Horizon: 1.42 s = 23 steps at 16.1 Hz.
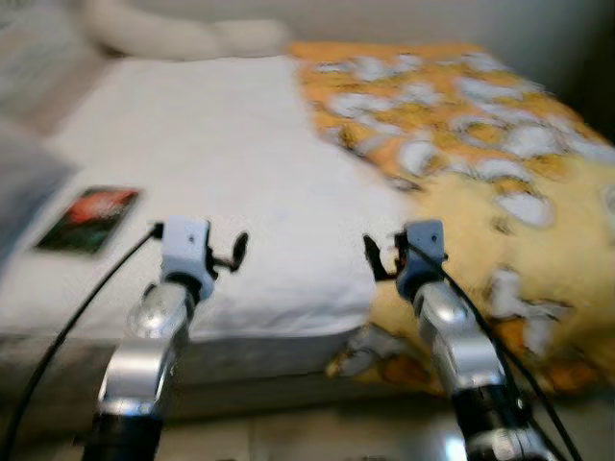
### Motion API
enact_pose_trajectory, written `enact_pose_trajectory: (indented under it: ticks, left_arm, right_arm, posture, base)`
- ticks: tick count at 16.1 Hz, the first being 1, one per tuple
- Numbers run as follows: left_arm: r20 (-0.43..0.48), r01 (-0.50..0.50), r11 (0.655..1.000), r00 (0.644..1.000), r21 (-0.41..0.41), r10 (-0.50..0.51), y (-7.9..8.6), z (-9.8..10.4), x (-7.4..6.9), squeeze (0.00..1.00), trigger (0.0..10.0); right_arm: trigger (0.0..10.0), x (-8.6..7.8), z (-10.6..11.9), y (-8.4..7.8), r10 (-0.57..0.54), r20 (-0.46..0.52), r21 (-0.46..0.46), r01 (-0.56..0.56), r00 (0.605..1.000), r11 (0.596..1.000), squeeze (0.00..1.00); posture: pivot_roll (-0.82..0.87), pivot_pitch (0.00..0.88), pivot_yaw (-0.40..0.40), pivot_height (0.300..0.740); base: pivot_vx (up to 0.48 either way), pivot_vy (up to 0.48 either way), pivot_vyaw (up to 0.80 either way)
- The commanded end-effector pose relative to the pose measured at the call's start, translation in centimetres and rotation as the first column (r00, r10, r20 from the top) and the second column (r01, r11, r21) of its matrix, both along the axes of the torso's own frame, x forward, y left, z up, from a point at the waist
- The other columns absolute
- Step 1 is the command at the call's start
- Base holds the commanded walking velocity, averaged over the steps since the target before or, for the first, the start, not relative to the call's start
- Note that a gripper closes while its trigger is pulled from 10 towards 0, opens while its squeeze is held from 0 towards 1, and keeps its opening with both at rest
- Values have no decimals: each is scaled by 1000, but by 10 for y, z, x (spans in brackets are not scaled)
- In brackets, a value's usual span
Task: Clean up the room
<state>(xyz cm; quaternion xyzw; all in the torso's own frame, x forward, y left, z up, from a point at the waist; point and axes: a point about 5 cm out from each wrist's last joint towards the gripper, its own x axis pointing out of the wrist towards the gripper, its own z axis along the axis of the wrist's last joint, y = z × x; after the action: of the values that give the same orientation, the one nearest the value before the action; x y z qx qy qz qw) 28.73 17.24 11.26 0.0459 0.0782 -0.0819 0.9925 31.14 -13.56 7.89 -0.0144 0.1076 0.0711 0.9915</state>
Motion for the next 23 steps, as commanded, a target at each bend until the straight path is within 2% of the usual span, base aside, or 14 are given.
enact_pose_trajectory:
  ticks: [1, 5, 12, 20, 23]
  left_arm:
    - [7, 14, 1000, 1000, -4, -14, -2, 3, 1, 224, 10000]
    - [7, 21, 1000, 1000, -8, -21, -2, 3, 2, 220, 10000]
    - [0, 41, 999, 999, 7, -41, -1, 2, 1, 212, 10000]
    - [-17, 51, 998, 999, 34, -50, 4, 0, -9, 208, 10000]
    - [-32, 95, 993, 995, 75, -92, 1, -1, -16, 176, 10000]
  right_arm:
    - [10000, 1, 1, -2, -7, 3, -11, 7, 1000, 1000, 0]
    - [10000, 1, 1, -1, -2, -7, -11, 2, 1000, 1000, 0]
    - [10000, 3, 4, 0, 16, 4, -43, -16, 1000, 999, 0]
    - [10000, 3, 1, 0, 11, -13, -49, -12, 1000, 999, 0]
    - [10000, 5, -9, 0, 11, -93, -77, -19, 996, 997, 0]
  posture:
    - [43, 0, -19, 740]
    - [43, 0, -19, 740]
    - [44, 0, -17, 740]
    - [60, 0, -22, 740]
    - [72, 0, -31, 740]
  base:
    - [289, 0, 0]
    - [308, 0, -564]
    - [311, 0, 0]
    - [298, 0, 0]
    - [0, 0, 0]
